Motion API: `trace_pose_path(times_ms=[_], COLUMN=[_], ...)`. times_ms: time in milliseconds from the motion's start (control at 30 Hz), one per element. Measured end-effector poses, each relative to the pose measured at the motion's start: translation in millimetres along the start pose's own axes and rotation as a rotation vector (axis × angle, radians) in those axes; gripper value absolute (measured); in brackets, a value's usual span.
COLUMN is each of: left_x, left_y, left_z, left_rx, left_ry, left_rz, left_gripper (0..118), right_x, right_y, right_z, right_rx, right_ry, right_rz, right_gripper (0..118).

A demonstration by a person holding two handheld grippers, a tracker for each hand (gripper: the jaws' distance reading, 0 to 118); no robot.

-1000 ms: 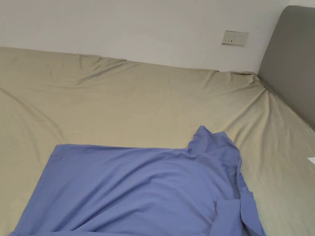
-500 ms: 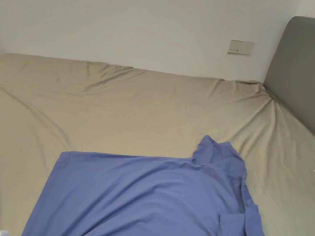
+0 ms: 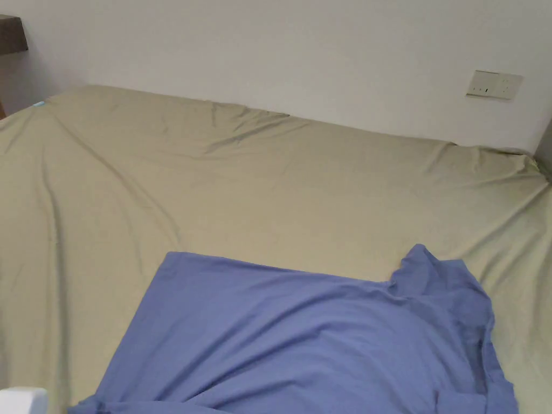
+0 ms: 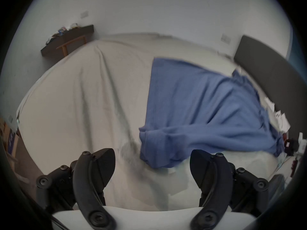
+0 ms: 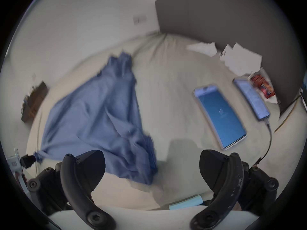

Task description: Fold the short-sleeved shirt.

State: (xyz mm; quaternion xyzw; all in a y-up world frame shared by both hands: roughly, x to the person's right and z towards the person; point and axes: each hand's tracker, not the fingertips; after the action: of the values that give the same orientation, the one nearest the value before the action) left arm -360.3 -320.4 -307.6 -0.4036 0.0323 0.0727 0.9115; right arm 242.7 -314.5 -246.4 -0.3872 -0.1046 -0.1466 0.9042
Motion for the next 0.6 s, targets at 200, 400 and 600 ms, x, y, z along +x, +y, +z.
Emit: trace_pose_path(times_ms=[200,400,600], left_x=[26.8,29.6,30.9], left_y=[-24.6,-29.1,-24.3], left_z=[63.0,54.3,20.5], left_rx=[0.201,0.118,0.072], left_ry=[0.034,0.018,0.011], left_rz=[0.021,0.006,0.025], left_gripper=[24,0,31], right_x=[-21.1,-42.9,-57.1], right_y=[-7.5,-12.4,-18.9], right_z=[60.6,52.3,39.0], right_rx=[0.205,0.147,0.112], right_ry=[-0.055,-0.035,0.031], right_rz=[0.104,0.200,0.152], right_gripper=[1,0,0])
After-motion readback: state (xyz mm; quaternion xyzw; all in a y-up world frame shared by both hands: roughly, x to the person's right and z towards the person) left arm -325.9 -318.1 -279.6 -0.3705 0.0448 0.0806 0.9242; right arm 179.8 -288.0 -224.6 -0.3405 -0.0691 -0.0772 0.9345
